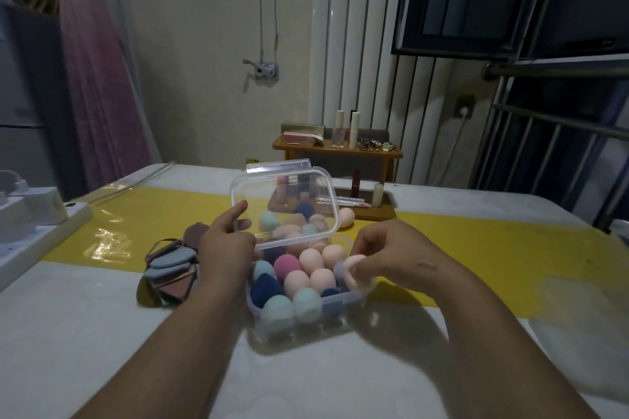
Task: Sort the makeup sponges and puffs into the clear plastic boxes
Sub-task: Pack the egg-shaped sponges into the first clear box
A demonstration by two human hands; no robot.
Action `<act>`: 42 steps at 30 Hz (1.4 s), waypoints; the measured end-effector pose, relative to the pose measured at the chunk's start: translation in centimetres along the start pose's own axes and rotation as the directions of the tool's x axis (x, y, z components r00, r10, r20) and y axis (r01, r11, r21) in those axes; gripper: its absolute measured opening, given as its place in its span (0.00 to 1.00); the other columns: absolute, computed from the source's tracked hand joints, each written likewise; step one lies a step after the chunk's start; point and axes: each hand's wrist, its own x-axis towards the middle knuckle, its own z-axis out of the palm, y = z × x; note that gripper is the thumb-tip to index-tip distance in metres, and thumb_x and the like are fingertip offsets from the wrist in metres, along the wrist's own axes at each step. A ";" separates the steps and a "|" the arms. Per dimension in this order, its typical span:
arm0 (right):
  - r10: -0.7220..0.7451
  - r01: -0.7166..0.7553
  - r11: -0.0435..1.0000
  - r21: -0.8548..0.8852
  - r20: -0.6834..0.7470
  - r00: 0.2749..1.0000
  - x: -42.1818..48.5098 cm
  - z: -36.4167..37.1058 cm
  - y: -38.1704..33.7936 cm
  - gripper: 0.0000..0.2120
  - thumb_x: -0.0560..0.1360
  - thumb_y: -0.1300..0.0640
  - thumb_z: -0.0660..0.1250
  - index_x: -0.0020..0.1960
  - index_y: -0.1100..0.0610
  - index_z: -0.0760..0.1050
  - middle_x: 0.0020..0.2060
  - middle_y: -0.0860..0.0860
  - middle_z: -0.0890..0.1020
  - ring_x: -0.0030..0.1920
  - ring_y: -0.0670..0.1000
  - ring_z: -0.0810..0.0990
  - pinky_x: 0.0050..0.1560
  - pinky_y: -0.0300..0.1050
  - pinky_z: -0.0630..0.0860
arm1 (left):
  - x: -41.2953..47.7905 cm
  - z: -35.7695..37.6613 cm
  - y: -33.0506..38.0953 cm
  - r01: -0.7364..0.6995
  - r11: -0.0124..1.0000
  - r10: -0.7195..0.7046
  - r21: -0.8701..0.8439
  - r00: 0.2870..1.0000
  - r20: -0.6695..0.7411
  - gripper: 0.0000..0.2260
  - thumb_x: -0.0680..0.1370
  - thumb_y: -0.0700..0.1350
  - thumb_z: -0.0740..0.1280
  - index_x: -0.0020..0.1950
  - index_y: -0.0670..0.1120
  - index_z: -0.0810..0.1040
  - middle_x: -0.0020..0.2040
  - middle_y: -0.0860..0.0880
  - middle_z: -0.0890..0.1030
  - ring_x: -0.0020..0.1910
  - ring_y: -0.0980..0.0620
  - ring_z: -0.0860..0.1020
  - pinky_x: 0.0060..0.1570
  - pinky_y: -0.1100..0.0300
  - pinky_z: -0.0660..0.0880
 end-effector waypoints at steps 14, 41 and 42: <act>0.111 -0.106 0.942 -0.319 -0.001 0.994 -0.1 1.6 -1.9 0.07 0.69 0.56 0.75 0.34 0.49 0.80 0.40 0.48 0.82 0.44 0.51 0.80 0.42 0.45 0.78 | 0.0 -0.1 -0.2 -0.010 0.999 0.010 -0.031 1.000 0.019 0.32 0.74 0.25 0.57 0.69 0.54 0.74 0.58 0.49 0.76 0.57 0.44 0.78 0.49 0.47 0.81; 0.305 -0.242 0.828 -0.505 0.044 0.951 -0.2 1.7 -4.1 0.11 0.75 0.53 0.70 0.56 0.55 0.83 0.52 0.53 0.83 0.52 0.53 0.80 0.58 0.50 0.79 | -0.3 0.0 0.3 -0.002 1.000 0.002 -0.012 1.000 0.021 0.31 0.75 0.25 0.57 0.69 0.54 0.75 0.58 0.50 0.75 0.55 0.48 0.76 0.41 0.55 0.79; 0.294 -0.238 0.829 -0.507 0.033 0.955 -0.1 1.8 -4.2 0.10 0.75 0.54 0.70 0.55 0.54 0.83 0.52 0.53 0.83 0.50 0.52 0.80 0.56 0.49 0.79 | -0.3 0.0 0.3 -0.002 1.000 0.003 -0.011 1.000 0.021 0.31 0.75 0.25 0.57 0.69 0.53 0.75 0.57 0.50 0.75 0.53 0.50 0.75 0.41 0.55 0.79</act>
